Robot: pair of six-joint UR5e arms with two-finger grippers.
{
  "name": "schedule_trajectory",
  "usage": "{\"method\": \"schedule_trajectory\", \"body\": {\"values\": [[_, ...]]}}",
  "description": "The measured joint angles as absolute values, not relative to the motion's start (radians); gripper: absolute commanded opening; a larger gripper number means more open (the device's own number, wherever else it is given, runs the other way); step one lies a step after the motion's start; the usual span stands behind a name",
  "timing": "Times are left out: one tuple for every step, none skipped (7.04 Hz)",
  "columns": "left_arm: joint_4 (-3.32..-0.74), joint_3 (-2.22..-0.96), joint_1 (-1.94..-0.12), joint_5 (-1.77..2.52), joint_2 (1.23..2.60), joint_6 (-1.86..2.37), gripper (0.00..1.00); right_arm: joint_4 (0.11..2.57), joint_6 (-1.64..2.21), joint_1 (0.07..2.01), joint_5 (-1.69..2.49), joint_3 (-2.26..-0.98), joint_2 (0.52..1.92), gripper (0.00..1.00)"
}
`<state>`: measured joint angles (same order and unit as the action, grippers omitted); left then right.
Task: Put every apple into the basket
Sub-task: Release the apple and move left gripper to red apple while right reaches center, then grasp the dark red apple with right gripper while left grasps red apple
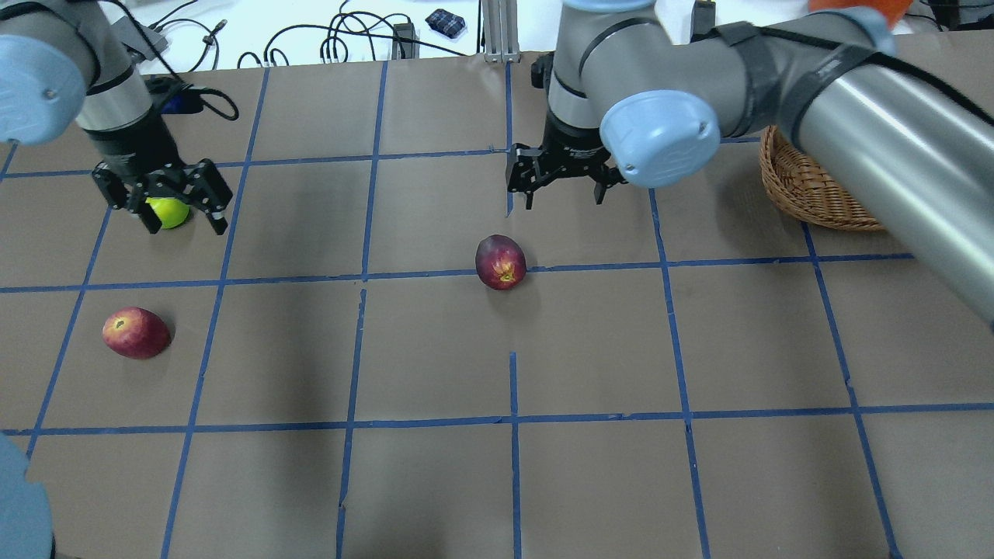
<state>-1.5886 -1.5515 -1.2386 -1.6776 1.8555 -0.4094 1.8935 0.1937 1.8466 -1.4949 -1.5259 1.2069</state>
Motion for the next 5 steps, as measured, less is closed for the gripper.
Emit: {"method": "schedule_trajectory", "body": {"values": [[-1.573,-1.576,-1.16,-1.686,1.85,-0.519,1.0,1.942,0.241,1.877,-1.494,-1.525,1.156,1.0],[-1.522,-1.607,-1.085,-1.689,1.855,-0.626,1.0,1.978,0.279,1.903,-1.494,-1.524,1.114,1.0],[-1.448,-1.66,-1.034,-1.69,1.855,-0.706,1.0,1.994,0.295,1.92,-1.494,-1.523,1.088,1.0],[-1.352,-1.742,-0.999,-1.69,1.845,-0.756,1.0,2.009,0.301,1.928,-1.493,-1.521,1.062,1.0],[-1.257,-1.817,-0.975,-1.689,1.842,-0.777,1.0,2.027,0.303,1.932,-1.493,-1.519,1.039,1.0]]}}
